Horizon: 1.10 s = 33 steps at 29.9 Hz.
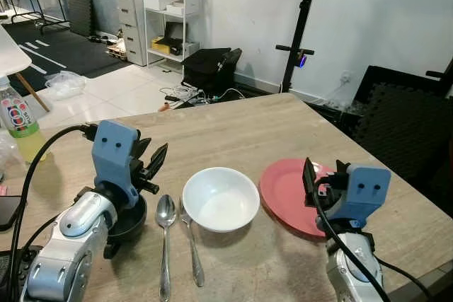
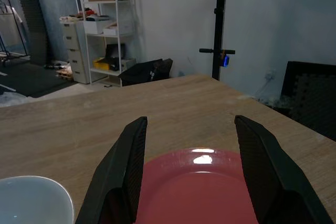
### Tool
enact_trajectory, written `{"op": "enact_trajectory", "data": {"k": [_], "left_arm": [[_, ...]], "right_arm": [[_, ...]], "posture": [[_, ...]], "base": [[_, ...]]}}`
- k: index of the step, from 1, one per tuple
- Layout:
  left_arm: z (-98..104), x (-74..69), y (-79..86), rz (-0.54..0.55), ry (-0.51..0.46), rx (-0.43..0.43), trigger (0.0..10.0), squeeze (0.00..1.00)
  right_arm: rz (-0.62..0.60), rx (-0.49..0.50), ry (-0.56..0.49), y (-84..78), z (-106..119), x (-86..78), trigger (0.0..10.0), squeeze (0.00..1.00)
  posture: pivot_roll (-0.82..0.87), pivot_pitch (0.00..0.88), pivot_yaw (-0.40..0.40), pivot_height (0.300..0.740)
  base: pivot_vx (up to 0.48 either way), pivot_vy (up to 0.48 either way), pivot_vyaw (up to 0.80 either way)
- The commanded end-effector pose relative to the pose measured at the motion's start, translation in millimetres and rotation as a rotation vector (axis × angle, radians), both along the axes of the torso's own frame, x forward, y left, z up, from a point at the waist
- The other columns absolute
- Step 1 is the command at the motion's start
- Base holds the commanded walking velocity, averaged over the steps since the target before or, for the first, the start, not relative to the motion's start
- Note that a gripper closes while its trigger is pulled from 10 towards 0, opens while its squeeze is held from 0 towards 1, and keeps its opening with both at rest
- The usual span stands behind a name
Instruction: Setting the table
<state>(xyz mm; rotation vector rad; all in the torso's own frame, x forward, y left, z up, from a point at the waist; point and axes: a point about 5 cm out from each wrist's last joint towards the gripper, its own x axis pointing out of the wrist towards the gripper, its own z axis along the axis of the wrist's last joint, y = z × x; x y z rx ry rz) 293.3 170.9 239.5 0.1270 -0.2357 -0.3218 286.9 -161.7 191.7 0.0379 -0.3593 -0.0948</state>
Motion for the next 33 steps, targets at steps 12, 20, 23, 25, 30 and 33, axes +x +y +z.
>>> {"op": "enact_trajectory", "data": {"k": [12,20,23,25,30,33], "left_arm": [[-3.6,1.2,-1.8,0.000,0.014,0.007,10.0,0.00],[-3.8,1.7,-2.1,-0.002,0.012,0.008,10.0,0.00],[-3.7,1.8,-2.1,-0.002,0.012,0.008,10.0,0.00],[-3.5,1.8,-2.3,-0.003,0.010,0.008,10.0,0.00],[-3.3,1.8,-2.5,-0.004,0.009,0.008,10.0,0.00],[-3.2,1.9,-2.7,-0.005,0.009,0.009,10.0,0.00]], "right_arm": [[-0.004,-0.001,0.020,-0.3,-3.9,-0.5,10.0,0.00],[-0.003,-0.003,0.018,0.0,-3.8,-0.1,10.0,0.00],[-0.003,-0.003,0.017,0.0,-3.5,-0.1,10.0,0.00],[-0.002,-0.004,0.017,-0.1,-3.7,0.1,10.0,0.00],[0.000,-0.004,0.016,0.1,-3.3,0.4,10.0,0.00],[0.001,-0.005,0.015,0.2,-3.1,0.5,10.0,0.00]], "posture": [[0.14,0.016,0.006,0.740],[0.13,0.010,0.005,0.740],[0.13,0.010,0.005,0.740],[0.13,0.007,0.004,0.740],[0.13,0.007,0.004,0.740],[0.13,0.007,0.004,0.740]], "base": [[0.000,0.000,0.00],[0.000,0.000,0.00],[0.000,0.000,0.00],[0.000,0.000,0.00],[0.000,0.000,0.00],[0.000,0.000,0.00]]}}
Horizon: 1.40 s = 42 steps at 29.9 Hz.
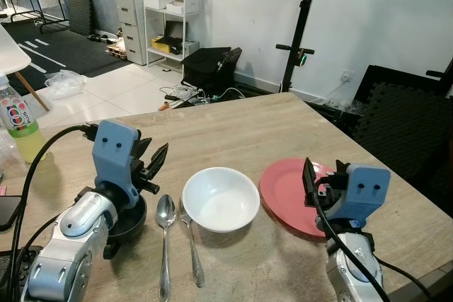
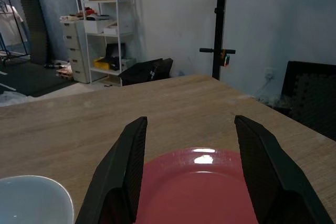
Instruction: Setting the table
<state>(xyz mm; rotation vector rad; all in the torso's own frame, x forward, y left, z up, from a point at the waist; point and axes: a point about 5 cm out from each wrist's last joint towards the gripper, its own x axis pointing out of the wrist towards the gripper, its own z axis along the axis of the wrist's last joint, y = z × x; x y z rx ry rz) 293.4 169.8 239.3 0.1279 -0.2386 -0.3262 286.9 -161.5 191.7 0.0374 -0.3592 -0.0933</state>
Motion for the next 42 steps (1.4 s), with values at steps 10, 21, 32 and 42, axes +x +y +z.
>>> {"op": "enact_trajectory", "data": {"k": [10,21,32,42], "left_arm": [[-3.4,1.9,-2.0,-0.001,0.010,0.006,10.0,0.00],[-3.4,2.0,-2.3,0.000,0.011,0.005,10.0,0.00],[-9.0,-1.5,-11.4,-0.082,0.056,0.009,10.0,0.00],[-9.5,-28.3,-20.6,-0.524,0.146,0.291,10.0,0.00]], "right_arm": [[0.002,-0.006,0.015,0.3,-2.9,1.1,10.0,0.00],[0.001,-0.005,0.018,0.3,-3.4,0.6,10.0,0.00],[0.000,-0.005,0.021,0.0,-4.2,0.1,10.0,0.00],[0.003,-0.011,0.020,-0.9,-2.8,2.0,10.0,0.00]], "posture": [[0.13,0.000,0.004,0.740],[0.13,0.005,0.005,0.740],[0.13,0.009,0.002,0.740],[0.14,0.005,-0.011,0.740]], "base": [[0.000,0.000,0.00],[0.000,0.000,0.00],[0.000,0.000,0.00],[0.000,0.000,0.00]]}}
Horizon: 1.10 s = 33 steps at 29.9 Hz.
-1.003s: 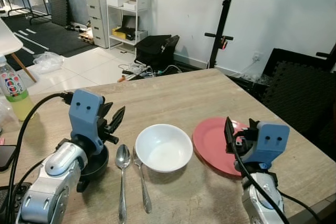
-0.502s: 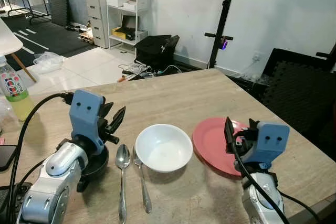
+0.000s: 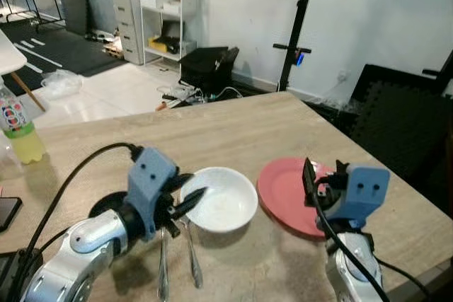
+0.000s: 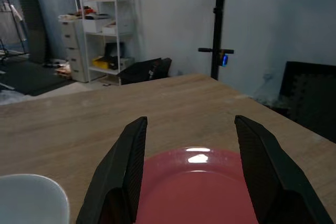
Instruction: Setting the table
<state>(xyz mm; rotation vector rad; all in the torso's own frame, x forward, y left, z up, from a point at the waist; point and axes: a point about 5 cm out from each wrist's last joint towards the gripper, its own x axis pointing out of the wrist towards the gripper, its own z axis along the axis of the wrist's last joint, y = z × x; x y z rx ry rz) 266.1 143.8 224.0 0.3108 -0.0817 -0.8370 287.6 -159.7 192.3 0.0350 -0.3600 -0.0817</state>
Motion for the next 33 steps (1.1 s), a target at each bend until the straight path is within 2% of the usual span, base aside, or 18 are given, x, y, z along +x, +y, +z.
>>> {"op": "enact_trajectory", "data": {"k": [1,3,4,6,7,8,14,15,16,17,19,23,25,27,30,32,33], "left_arm": [[9.9,0.3,13.6,-0.091,0.022,0.058,10.0,0.00],[14.3,5.9,26.7,-0.140,0.039,0.135,10.0,1.00],[14.3,5.9,26.7,-0.140,0.039,0.135,10.0,1.00],[14.6,17.5,35.8,-0.152,0.048,0.208,10.0,1.00],[14.6,17.5,35.8,-0.152,0.048,0.208,10.0,1.00],[11.7,27.2,38.0,-0.177,0.067,0.261,10.0,1.00],[5.1,36.1,26.9,-0.288,0.096,0.327,10.0,1.00],[2.5,40.1,20.7,-0.327,0.086,0.373,10.0,0.33],[-0.7,45.9,13.6,-0.371,0.058,0.459,10.0,0.00],[-4.5,52.9,4.5,-0.435,0.035,0.563,10.0,0.00],[-5.0,54.6,2.2,-0.453,0.035,0.581,10.0,0.00],[-13.1,59.1,-2.0,-0.581,0.056,0.714,10.0,0.00],[-23.7,60.4,-4.7,-0.612,0.094,0.740,10.0,0.00],[-25.1,60.7,-4.9,-0.614,0.099,0.741,10.0,0.00],[-36.1,67.8,-7.9,-0.605,0.074,0.776,10.0,0.00],[-42.7,74.2,-11.2,-0.554,0.028,0.788,10.0,0.00],[-44.5,76.2,-11.9,-0.532,0.009,0.793,7.7,0.00]], "right_arm": [[-0.008,-0.008,0.019,-2.9,-2.8,2.2,10.0,0.00],[-0.006,-0.009,0.017,-2.8,-2.0,3.7,10.0,0.00],[-0.006,-0.009,0.017,-2.8,-2.0,3.7,10.0,0.00],[-0.003,-0.010,0.015,-1.9,-1.2,4.8,10.0,0.00],[-0.003,-0.010,0.015,-1.9,-1.2,4.8,10.0,0.00],[-0.005,-0.009,0.013,-1.9,-0.6,4.7,10.0,0.00],[-0.013,-0.007,0.013,-3.4,-0.6,2.8,10.0,0.00],[-0.014,-0.008,0.013,-3.8,-0.6,2.1,10.0,0.00],[-0.016,-0.010,0.013,-4.2,-0.4,1.3,10.0,0.00],[-0.018,-0.012,0.012,-4.7,0.0,0.3,10.0,0.00],[-0.019,-0.013,0.011,-4.8,0.3,0.1,10.0,0.00],[-0.035,-0.014,0.004,-6.5,1.9,-2.2,10.0,0.00],[-0.050,-0.010,0.006,-7.7,0.5,-4.2,10.0,0.00],[-0.051,-0.010,0.007,-7.7,0.3,-4.4,10.0,0.00],[-0.056,-0.005,0.008,-6.7,-0.2,-6.0,10.0,0.00],[-0.059,-0.001,0.010,-6.5,-1.0,-6.9,10.0,0.00],[-0.060,0.000,0.011,-6.4,-1.3,-7.1,10.0,0.00]], "posture": [[0.14,0.004,-0.011,0.740],[0.15,0.006,-0.011,0.740],[0.15,0.006,-0.011,0.740],[0.14,0.007,-0.007,0.740],[0.14,0.007,-0.007,0.740],[0.13,0.007,-0.002,0.740],[0.12,0.013,-0.001,0.740],[0.11,0.018,0.001,0.740],[0.11,0.021,0.003,0.740],[0.10,0.023,0.009,0.740],[0.10,0.023,0.009,0.740],[0.08,0.030,0.032,0.740],[0.08,0.031,0.041,0.740],[0.08,0.031,0.041,0.740],[0.07,0.037,0.050,0.740],[0.07,0.038,0.051,0.740],[0.07,0.042,0.052,0.740]], "base": [[0.000,0.000,0.00],[0.000,0.000,0.00],[0.000,0.000,0.00],[0.000,0.000,0.00],[0.000,0.000,0.00],[0.000,0.000,0.00],[0.000,0.000,0.00],[0.000,0.000,0.00],[0.000,0.000,0.00],[0.000,0.000,0.00],[0.000,0.000,0.00],[0.000,0.000,0.00],[0.000,0.000,0.00],[0.000,0.000,0.00],[0.000,0.000,0.00],[0.000,0.000,0.00],[0.000,0.000,0.00]]}}
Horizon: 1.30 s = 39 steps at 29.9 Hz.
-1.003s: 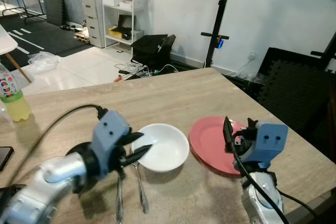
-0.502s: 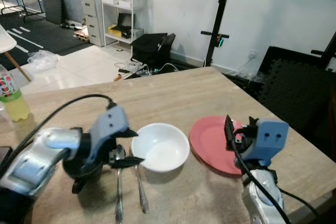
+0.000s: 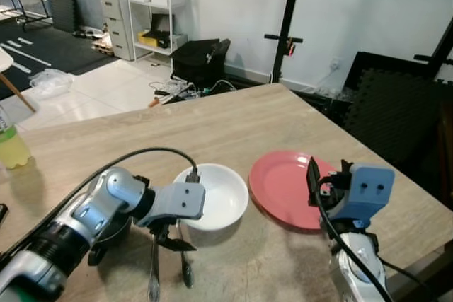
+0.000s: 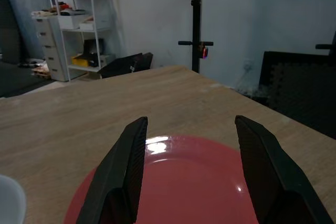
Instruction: Setting the table
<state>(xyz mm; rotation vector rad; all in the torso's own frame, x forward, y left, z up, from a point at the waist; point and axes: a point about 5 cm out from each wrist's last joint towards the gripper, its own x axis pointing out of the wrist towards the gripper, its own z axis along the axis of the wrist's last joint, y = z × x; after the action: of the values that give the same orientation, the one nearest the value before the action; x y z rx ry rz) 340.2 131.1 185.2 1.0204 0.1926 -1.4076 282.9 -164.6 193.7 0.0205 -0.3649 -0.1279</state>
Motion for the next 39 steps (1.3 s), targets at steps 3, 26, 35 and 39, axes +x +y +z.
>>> {"op": "enact_trajectory", "data": {"k": [3,26,35,39], "left_arm": [[-6.6,5.2,0.5,0.026,-0.061,0.015,4.7,0.00],[-2.1,10.3,1.1,0.049,-0.149,-0.146,0.0,0.00],[45.2,11.9,0.8,0.300,-0.302,-0.551,10.0,0.00],[98.3,16.2,3.7,0.502,-0.367,-0.987,10.0,0.00]], "right_arm": [[-0.012,0.008,0.014,-1.3,-2.6,-2.8,10.0,0.00],[0.002,0.010,0.013,1.8,-0.7,0.5,10.0,0.00],[-0.031,0.024,0.002,-1.9,1.0,-7.2,10.0,0.00],[-0.031,0.034,-0.021,-0.8,9.7,-6.4,10.0,0.00]], "posture": [[0.08,0.043,0.052,0.740],[0.09,0.045,0.046,0.740],[0.08,0.054,0.063,0.740],[0.08,0.052,0.046,0.740]], "base": [[0.000,0.000,0.00],[0.000,0.000,0.00],[0.000,0.000,0.00],[0.000,0.000,0.00]]}}
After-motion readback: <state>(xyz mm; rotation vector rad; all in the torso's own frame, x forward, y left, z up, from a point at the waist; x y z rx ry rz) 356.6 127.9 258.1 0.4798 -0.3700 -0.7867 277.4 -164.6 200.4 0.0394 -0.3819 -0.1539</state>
